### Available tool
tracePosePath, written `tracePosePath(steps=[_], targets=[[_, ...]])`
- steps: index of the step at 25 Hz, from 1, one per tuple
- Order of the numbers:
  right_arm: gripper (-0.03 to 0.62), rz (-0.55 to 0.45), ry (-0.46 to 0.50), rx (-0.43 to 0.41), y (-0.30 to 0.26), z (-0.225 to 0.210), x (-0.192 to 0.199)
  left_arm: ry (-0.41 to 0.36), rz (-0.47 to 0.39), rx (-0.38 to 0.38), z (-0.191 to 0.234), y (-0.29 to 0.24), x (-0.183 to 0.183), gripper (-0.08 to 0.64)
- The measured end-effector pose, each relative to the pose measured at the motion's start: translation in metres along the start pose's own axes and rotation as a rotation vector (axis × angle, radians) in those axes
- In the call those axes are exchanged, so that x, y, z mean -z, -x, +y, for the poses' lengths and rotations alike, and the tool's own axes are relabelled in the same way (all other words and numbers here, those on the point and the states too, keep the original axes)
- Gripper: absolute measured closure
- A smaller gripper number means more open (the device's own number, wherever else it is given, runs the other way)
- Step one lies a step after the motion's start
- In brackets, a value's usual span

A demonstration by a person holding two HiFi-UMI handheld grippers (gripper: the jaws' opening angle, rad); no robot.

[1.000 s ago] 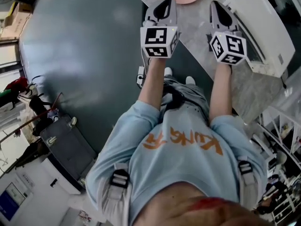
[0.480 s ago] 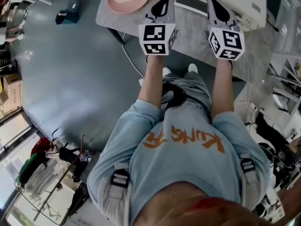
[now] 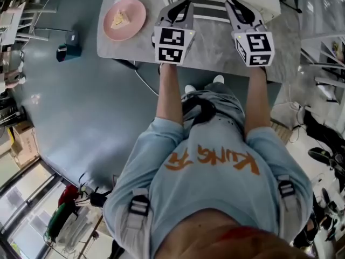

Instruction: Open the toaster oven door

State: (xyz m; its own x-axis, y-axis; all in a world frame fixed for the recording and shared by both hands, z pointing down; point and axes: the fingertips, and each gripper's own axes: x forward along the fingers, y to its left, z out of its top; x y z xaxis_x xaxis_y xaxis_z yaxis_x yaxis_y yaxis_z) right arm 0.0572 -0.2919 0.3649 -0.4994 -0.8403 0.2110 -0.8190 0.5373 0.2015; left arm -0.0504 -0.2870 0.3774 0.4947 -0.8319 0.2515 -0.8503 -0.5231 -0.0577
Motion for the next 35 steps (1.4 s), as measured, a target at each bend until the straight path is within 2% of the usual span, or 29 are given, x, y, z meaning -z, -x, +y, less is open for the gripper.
tracePosePath(steps=[4, 7, 12, 17, 23, 27, 30, 35], targets=[[0.509, 0.054, 0.129, -0.087, -0.003, 0.009, 0.006, -0.144, 0.086, 0.080, -0.014, -0.013, 0.006, 0.546], [0.488, 0.101, 0.173, -0.151, -0.003, 0.012, 0.018, -0.229, 0.155, 0.127, -0.026, -0.018, 0.016, 0.469], [0.457, 0.203, 0.282, -0.224, -0.003, 0.012, 0.039, -0.374, 0.260, 0.162, -0.040, -0.029, 0.034, 0.439], [0.454, 0.361, 0.449, -0.314, -0.006, 0.020, 0.061, -0.502, 0.342, 0.195, -0.042, -0.036, 0.044, 0.421], [0.454, 0.435, 0.553, -0.378, -0.011, 0.021, 0.073, -0.612, 0.431, 0.208, -0.042, -0.051, 0.052, 0.417], [0.457, 0.498, 0.617, -0.420, -0.012, 0.017, 0.084, -0.650, 0.488, 0.236, -0.045, -0.057, 0.054, 0.417], [0.473, 0.513, 0.629, -0.430, -0.012, 0.016, 0.086, -0.668, 0.511, 0.240, -0.046, -0.056, 0.057, 0.420], [0.491, 0.499, 0.609, -0.400, -0.016, 0.016, 0.083, -0.725, 0.547, 0.248, -0.045, -0.057, 0.060, 0.422]])
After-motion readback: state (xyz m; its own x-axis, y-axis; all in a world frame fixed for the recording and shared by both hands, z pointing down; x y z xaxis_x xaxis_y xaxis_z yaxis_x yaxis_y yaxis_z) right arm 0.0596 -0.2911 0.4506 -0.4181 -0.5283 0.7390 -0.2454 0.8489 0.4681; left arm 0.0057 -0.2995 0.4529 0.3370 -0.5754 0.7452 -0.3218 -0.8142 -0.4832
